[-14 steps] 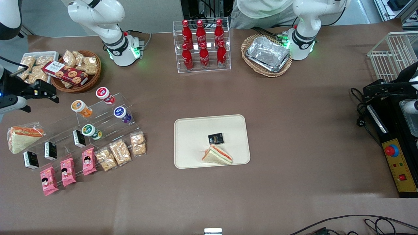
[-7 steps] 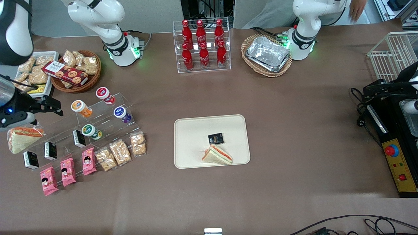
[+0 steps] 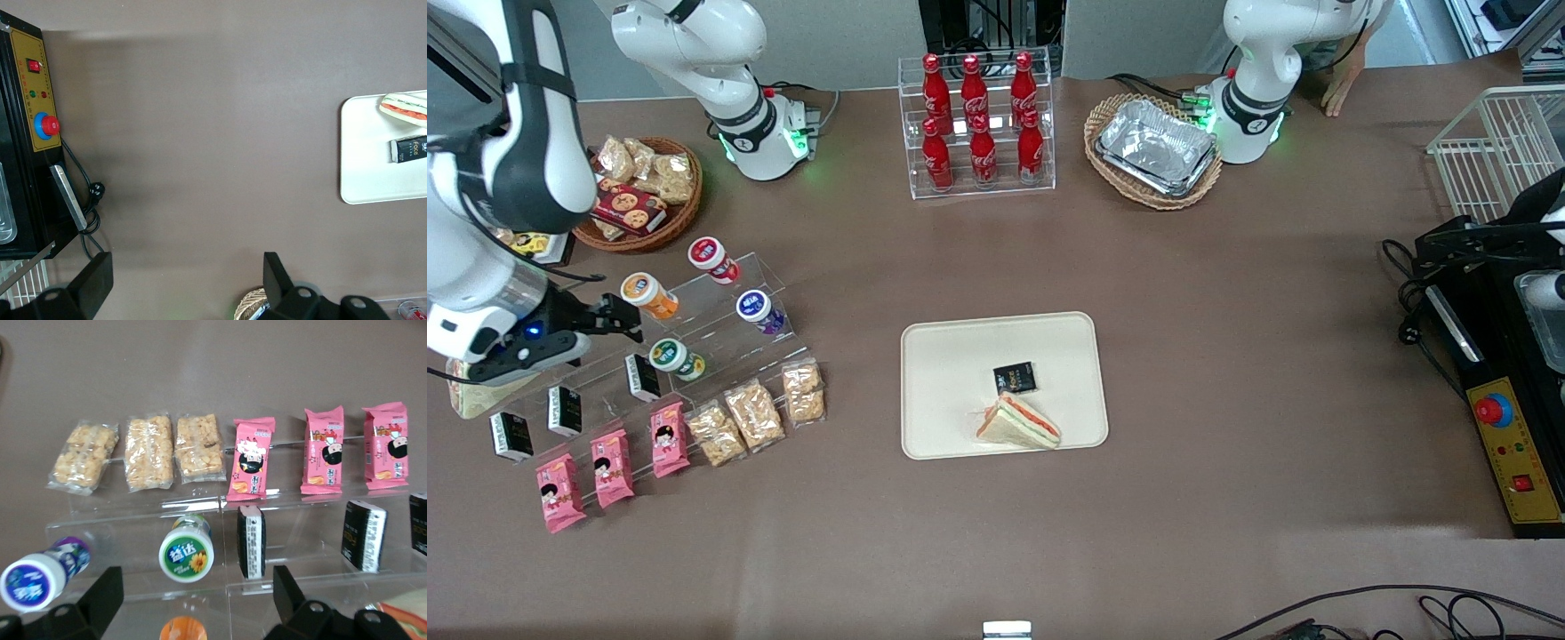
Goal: Place green gum on tray
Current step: 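Lower the open right gripper over the green-labelled gum bottle in the rack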
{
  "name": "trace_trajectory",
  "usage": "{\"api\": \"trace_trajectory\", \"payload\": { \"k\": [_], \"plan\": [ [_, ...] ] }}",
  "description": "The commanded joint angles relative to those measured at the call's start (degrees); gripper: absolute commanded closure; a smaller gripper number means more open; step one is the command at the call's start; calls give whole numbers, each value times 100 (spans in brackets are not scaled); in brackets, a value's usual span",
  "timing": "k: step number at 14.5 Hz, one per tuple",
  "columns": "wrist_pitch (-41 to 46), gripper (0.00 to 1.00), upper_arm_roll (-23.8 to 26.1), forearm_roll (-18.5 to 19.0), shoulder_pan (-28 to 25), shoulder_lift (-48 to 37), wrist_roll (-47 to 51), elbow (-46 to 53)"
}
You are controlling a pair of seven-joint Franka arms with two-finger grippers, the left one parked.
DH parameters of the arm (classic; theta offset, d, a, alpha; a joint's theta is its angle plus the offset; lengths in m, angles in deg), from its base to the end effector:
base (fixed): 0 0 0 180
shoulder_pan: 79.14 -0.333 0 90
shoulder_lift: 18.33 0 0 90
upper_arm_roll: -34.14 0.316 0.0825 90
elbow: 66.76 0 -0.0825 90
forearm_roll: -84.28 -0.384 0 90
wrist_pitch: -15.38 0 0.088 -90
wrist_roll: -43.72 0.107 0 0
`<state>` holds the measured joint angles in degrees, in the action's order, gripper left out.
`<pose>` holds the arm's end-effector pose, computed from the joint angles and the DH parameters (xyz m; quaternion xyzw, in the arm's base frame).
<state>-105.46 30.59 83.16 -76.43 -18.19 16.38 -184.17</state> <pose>0.5527 -0.0597 0.4426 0.9835 0.1782 0.0299 0.0002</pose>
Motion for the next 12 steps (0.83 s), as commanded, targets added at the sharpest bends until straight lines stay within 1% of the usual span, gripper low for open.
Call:
{"api": "trace_trajectory", "payload": {
  "k": [1, 6, 10, 12],
  "plan": [
    [-1201, 0, 21, -3, -16, -199, -96, -1018],
    [-2328, 0, 21, -12, -25, -172, -87, -1872],
    [-2584, 0, 21, -12, -25, -190, -87, -2163],
    [-2926, 0, 21, -12, -34, -155, -78, -2329]
  ]
}}
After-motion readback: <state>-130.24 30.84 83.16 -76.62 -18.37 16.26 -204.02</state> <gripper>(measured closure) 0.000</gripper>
